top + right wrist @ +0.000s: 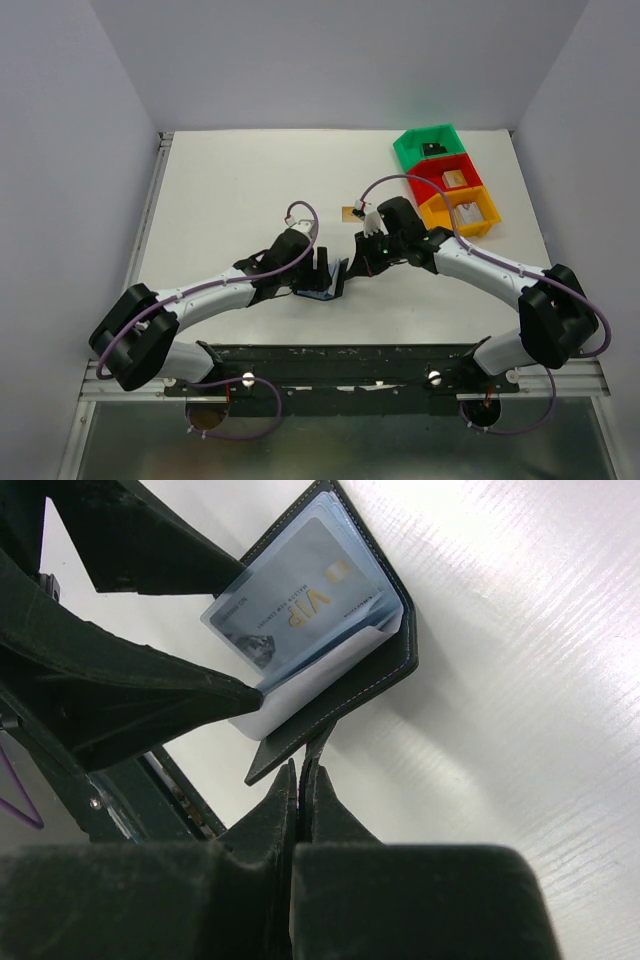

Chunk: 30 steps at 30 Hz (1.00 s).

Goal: Take the credit cards out of the card holder
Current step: Remove the credit card from the card holder.

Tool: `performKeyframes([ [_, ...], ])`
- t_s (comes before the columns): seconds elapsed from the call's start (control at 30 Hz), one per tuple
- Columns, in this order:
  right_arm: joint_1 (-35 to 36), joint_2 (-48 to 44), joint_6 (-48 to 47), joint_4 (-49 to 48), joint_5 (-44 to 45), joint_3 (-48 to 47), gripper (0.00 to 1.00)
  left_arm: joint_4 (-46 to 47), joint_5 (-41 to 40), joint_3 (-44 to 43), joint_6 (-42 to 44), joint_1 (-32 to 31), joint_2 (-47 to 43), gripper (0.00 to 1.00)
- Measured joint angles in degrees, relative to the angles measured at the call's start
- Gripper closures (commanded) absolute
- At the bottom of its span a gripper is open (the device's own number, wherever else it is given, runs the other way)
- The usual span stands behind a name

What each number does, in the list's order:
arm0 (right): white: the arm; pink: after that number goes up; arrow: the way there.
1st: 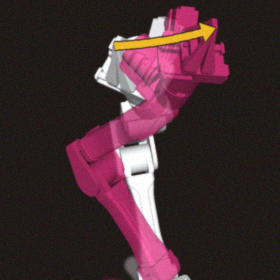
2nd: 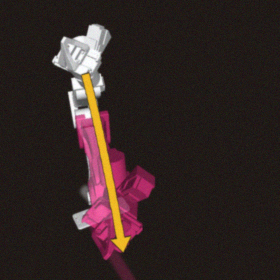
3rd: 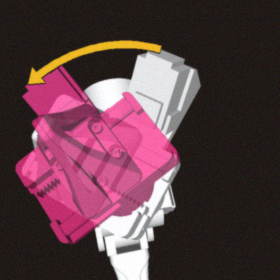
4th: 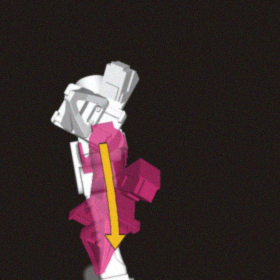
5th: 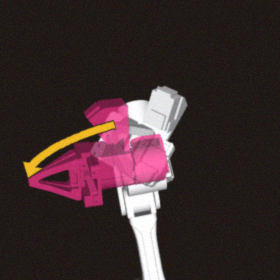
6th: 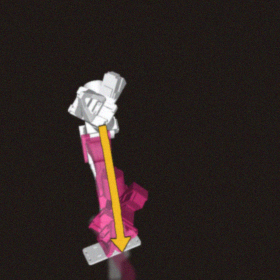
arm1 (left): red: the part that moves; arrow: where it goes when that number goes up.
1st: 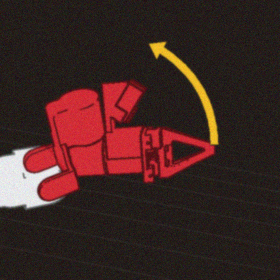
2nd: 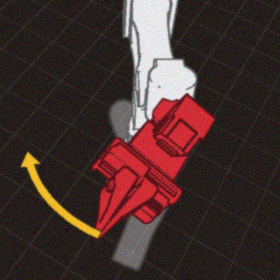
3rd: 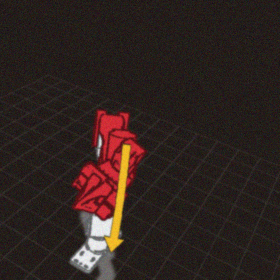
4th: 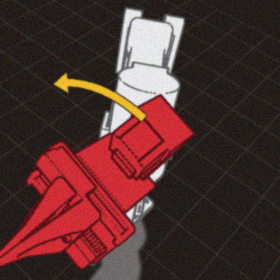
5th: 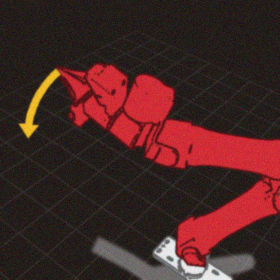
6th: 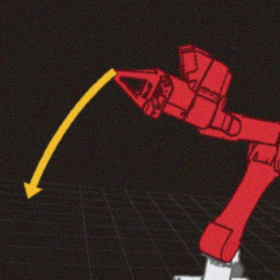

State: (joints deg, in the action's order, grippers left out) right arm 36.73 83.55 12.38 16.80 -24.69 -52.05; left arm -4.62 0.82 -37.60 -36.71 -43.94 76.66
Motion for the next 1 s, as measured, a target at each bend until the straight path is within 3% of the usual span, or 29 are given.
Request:
performKeyframes([
  [0.43, -0.09, 0.0, 0.0, 0.0, 0.0, 0.0, 1.0, -2.82, -5.35, -0.02, 0.17, 0.0, -3.58, 0.07],
  [0.47, -0.09, 0.0, 0.0, 0.0, 0.0, 0.0, 1.0, -2.8, -5.46, -0.02, 0.37, 0.0, -3.87, 0.01],
  [0.8, -0.11, 0.0, 0.24, 0.0, 0.46, 0.66, 0.99, -0.79, -2.32, -0.46, 1.62, -0.07, -1.33, 0.02],
  [1.0, -0.48, -0.35, 2.45, 0.31, 4.11, 1.57, 0.59, 0.61, 0.44, -0.59, 1.79, -0.79, -0.04, 0.02],
])
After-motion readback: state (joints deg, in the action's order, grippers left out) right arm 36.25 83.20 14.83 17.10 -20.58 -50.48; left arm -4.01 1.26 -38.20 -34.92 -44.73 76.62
